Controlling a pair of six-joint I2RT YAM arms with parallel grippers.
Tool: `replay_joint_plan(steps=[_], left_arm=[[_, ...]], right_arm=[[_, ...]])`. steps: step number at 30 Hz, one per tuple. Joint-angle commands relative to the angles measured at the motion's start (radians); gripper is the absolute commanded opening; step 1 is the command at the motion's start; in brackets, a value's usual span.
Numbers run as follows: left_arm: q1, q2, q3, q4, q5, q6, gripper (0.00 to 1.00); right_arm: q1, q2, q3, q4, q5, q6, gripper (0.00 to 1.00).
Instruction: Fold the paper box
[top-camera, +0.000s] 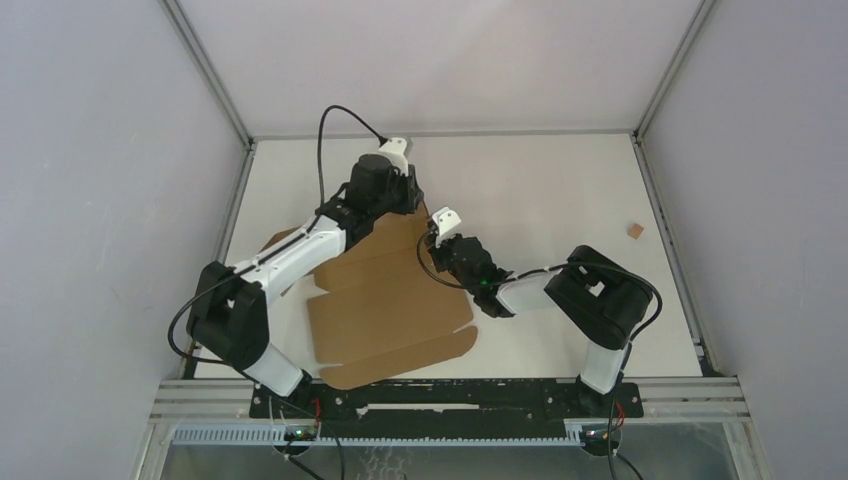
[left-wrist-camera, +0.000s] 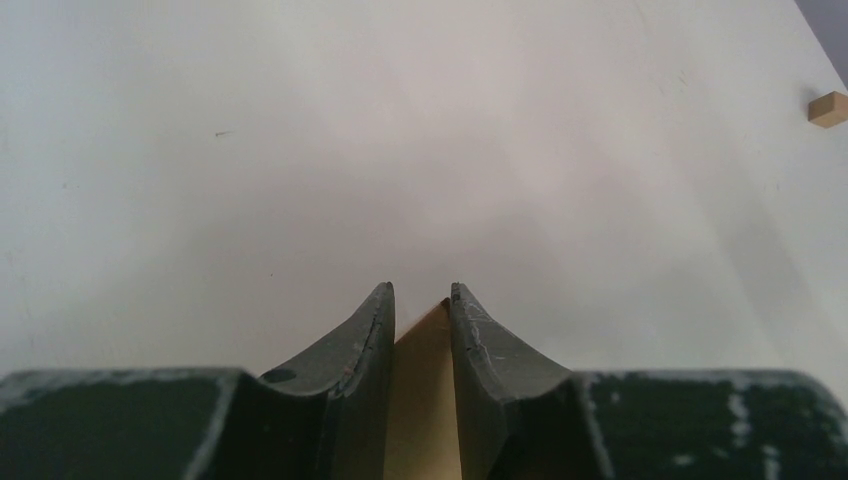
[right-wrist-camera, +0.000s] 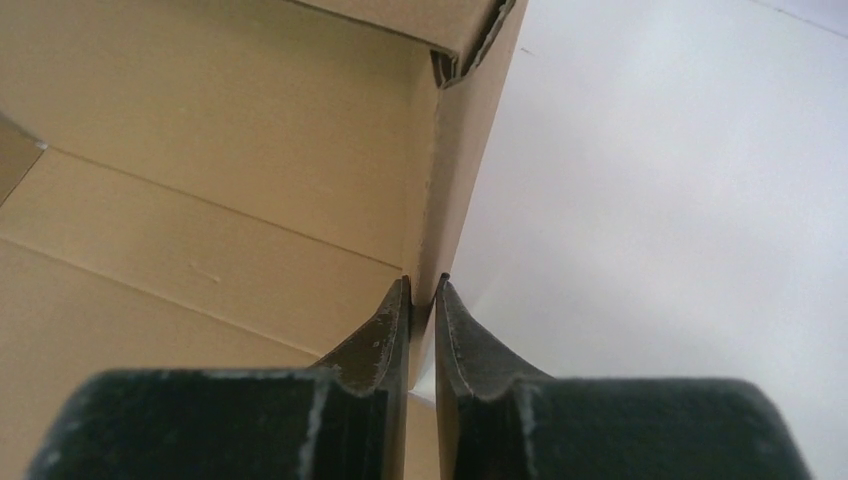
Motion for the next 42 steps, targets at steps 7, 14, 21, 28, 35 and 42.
replay_joint_plan(steps=[7, 14, 21, 28, 35, 42], left_arm=[[0.116, 0.127, 0.127, -0.253, 0.110, -0.011, 0.31], [0.155, 0.143, 0.136, -0.264, 0.138, -0.041, 0.31], [0.155, 0.190, 0.156, -0.275, 0.198, -0.062, 0.31], [0.151, 0.221, 0.111, -0.213, 0.267, -0.100, 0.31], [0.145, 0.275, 0.096, -0.179, 0.324, -0.123, 0.30], [0.142, 0.282, 0.060, -0.110, 0.363, -0.148, 0.30]], right_arm=[[0.010, -0.007, 0.065, 0.024, 0.017, -0.040, 0.14], [-0.010, -0.036, 0.088, -0.064, 0.008, -0.050, 0.12], [-0.059, -0.056, 0.207, -0.338, -0.139, -0.053, 0.12], [-0.124, -0.016, 0.418, -0.762, -0.336, -0.091, 0.13], [-0.147, 0.075, 0.677, -1.097, -0.375, -0.100, 0.15], [-0.126, 0.199, 0.846, -1.267, -0.368, -0.127, 0.18]])
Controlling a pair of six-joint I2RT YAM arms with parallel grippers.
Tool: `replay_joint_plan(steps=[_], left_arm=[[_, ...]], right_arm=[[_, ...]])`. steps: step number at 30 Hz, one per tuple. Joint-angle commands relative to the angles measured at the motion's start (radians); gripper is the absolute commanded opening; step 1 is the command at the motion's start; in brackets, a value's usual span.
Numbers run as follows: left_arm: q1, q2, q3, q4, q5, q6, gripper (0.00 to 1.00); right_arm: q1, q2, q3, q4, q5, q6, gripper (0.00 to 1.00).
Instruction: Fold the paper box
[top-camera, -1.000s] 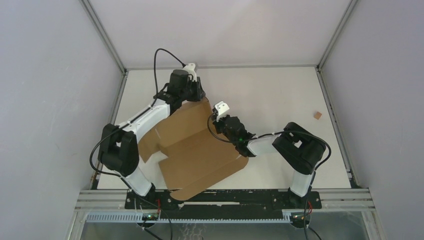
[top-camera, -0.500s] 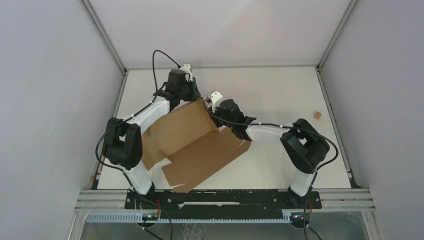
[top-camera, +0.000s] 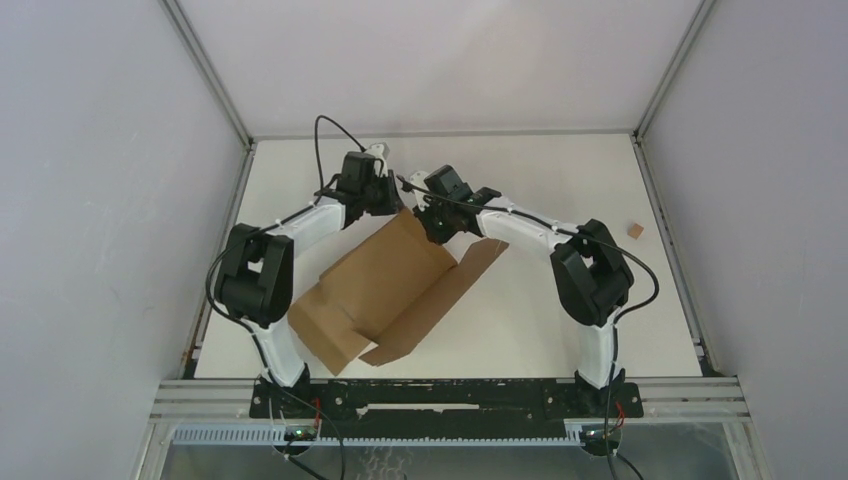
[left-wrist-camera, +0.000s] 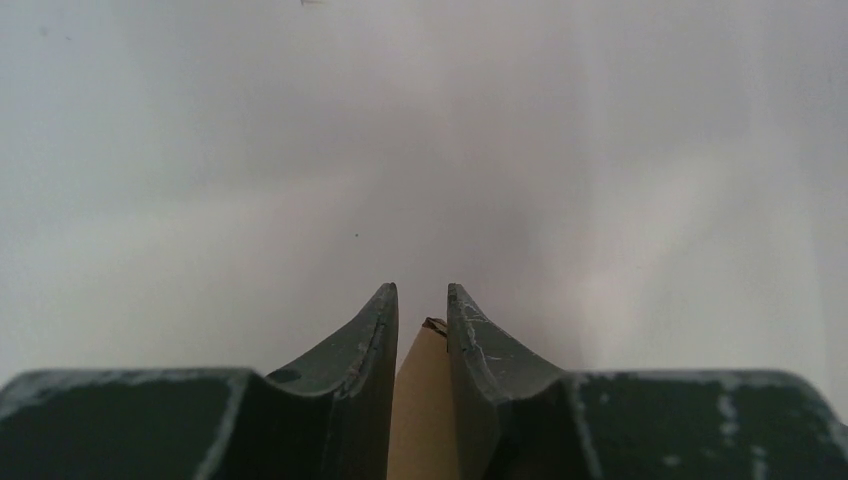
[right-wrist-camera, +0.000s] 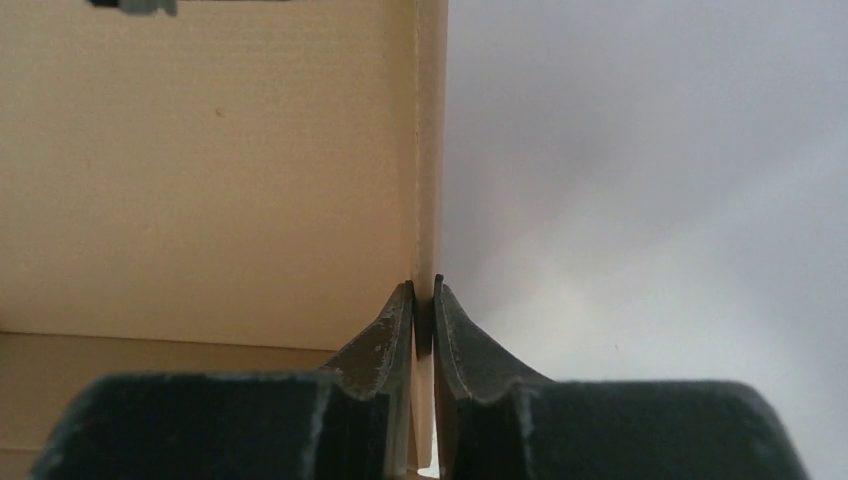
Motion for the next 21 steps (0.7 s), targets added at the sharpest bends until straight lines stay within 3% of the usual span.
replay_joint_plan(steps=[1, 21], left_arm=[[-0.061, 0.018, -0.039, -0.019, 0.201, -0.053, 0.30], [-0.056, 0.043, -0.067, 0.043, 0.212, -0.069, 0.29]], right_arm=[[0.031, 0.078, 0.117, -0.019, -0.006, -0.042, 0.18], [0.055, 0.216, 0.237, -0.129, 0.036, -0.048, 0.20]])
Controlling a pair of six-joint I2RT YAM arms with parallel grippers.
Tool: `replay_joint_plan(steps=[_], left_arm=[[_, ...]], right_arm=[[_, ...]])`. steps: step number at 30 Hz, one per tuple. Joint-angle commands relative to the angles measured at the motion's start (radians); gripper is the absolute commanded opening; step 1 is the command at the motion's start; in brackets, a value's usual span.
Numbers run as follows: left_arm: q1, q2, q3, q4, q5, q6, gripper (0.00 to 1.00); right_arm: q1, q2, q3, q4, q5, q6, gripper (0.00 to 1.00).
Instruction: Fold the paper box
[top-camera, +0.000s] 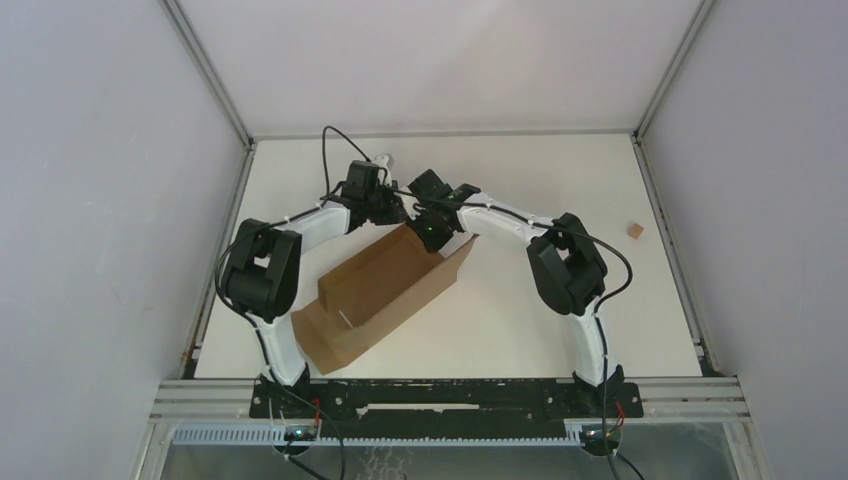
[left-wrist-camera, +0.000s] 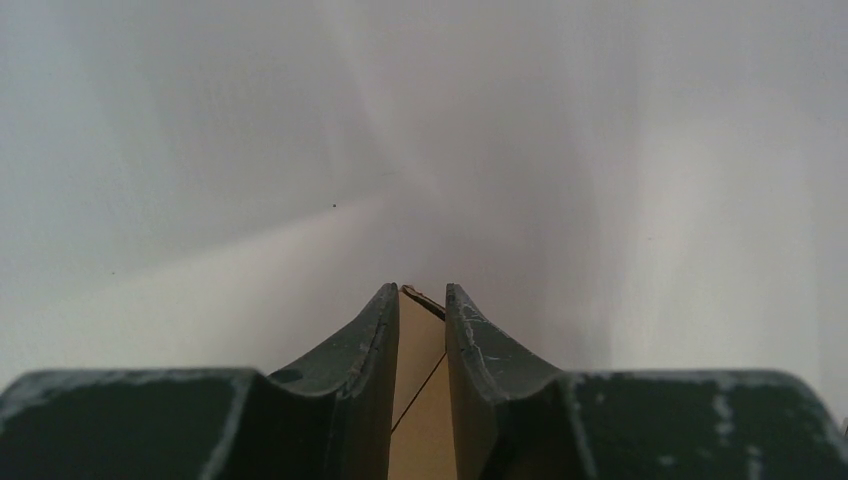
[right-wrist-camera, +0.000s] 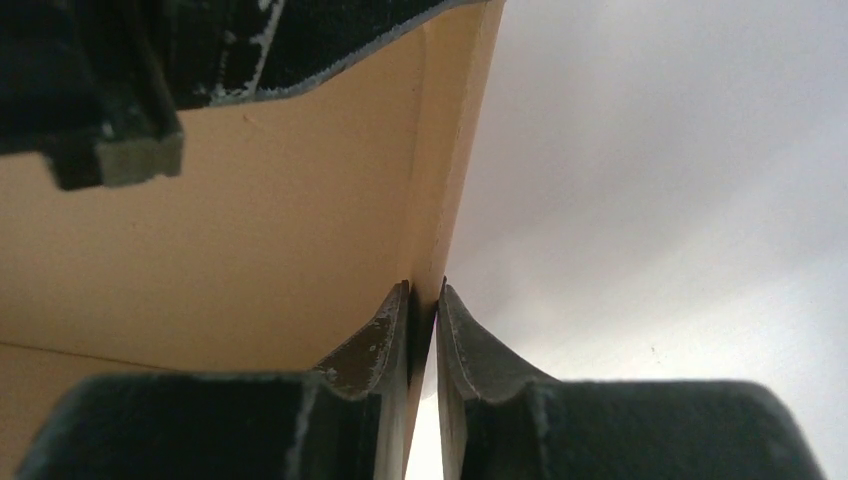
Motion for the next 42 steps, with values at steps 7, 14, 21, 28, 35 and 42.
replay_joint_plan(steps=[7, 14, 21, 28, 35, 42], left_arm=[[-0.019, -0.061, -0.040, -0.007, 0.115, -0.056, 0.29], [-0.012, -0.234, -0.017, -0.125, 0.001, -0.040, 0.29], [-0.004, -0.346, 0.057, -0.262, -0.071, -0.031, 0.29], [0.023, -0.404, 0.063, -0.304, -0.134, -0.043, 0.30], [0.075, -0.399, 0.048, -0.322, -0.143, -0.053, 0.30], [0.155, -0.306, 0.024, -0.315, -0.061, -0.076, 0.29]], right_arm=[[0.030, 0.016, -0.024, 0.174, 0.061, -0.013, 0.10], [0.054, -0.157, -0.347, 0.624, 0.190, -0.018, 0.04], [0.095, -0.269, -0.560, 0.947, 0.234, -0.049, 0.04], [0.091, -0.407, -0.745, 1.178, 0.263, -0.041, 0.04], [0.075, -0.518, -0.884, 1.298, 0.259, -0.036, 0.05], [0.055, -0.629, -0.954, 1.333, 0.264, -0.053, 0.05]])
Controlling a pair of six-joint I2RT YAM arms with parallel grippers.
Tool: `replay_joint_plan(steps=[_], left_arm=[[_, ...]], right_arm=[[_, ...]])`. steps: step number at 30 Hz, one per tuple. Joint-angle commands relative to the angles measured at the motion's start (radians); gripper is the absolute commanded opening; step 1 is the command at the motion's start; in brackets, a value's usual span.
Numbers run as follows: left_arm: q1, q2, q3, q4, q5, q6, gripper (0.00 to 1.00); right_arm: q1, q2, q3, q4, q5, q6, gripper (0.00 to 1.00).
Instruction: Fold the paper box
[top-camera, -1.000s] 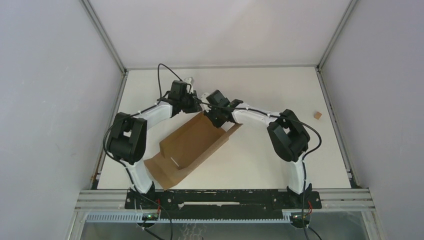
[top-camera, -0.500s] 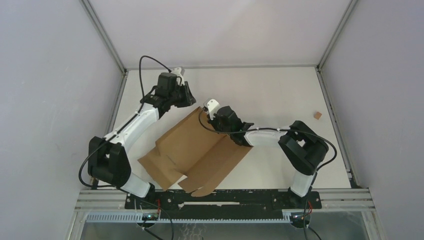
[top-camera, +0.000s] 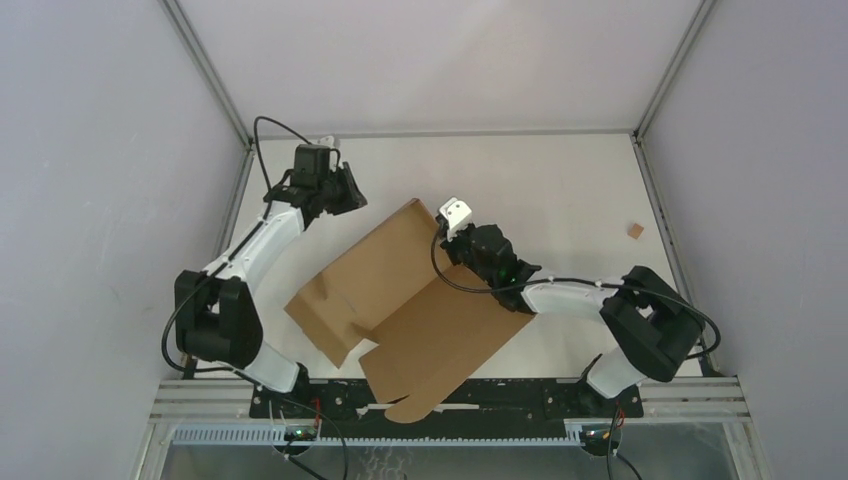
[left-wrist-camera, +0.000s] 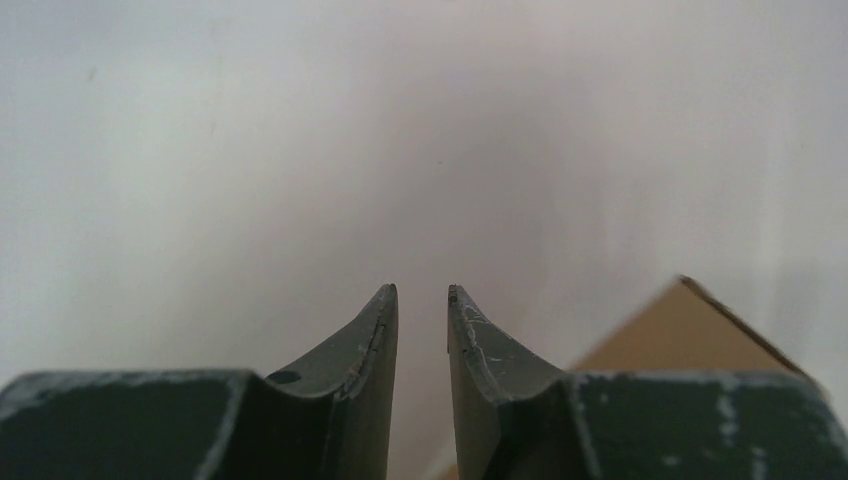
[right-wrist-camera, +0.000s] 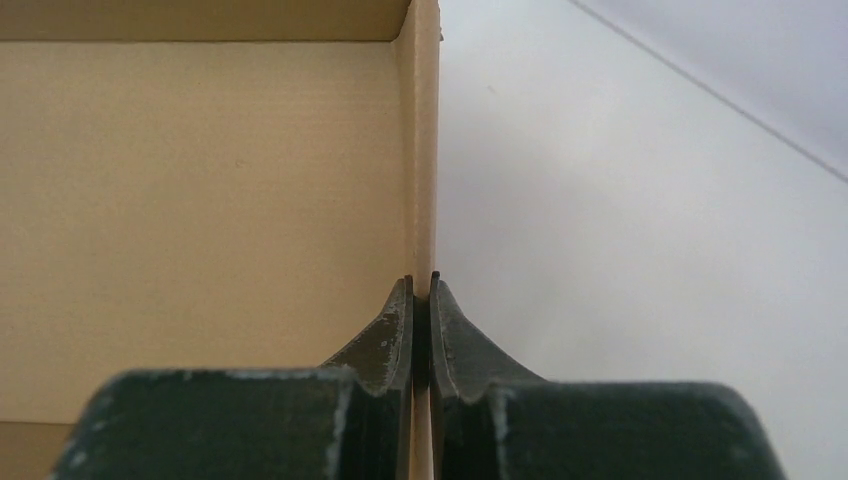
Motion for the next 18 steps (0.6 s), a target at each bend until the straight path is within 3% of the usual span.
replay_joint_plan(steps=[1, 5, 12, 18], left_arm=[[0.033, 0.066, 0.010, 0.007, 0.055, -0.026, 0.30], [0.043, 0.180, 0.036, 0.006, 0.153, -0.031, 0.29], [0.012, 0.325, 0.010, 0.228, 0.588, -0.109, 0.29], [-0.009, 0.310, -0.030, 0.306, 0.646, -0.150, 0.29]], right_arm=[[-0.015, -0.093, -0.021, 0.109, 0.025, -0.029, 0.04], [-0.025, -0.128, -0.056, 0.147, 0.018, -0.016, 0.05], [-0.069, -0.042, -0.050, 0.209, -0.041, 0.051, 0.06], [-0.123, 0.025, 0.050, 0.043, -0.191, 0.099, 0.09]])
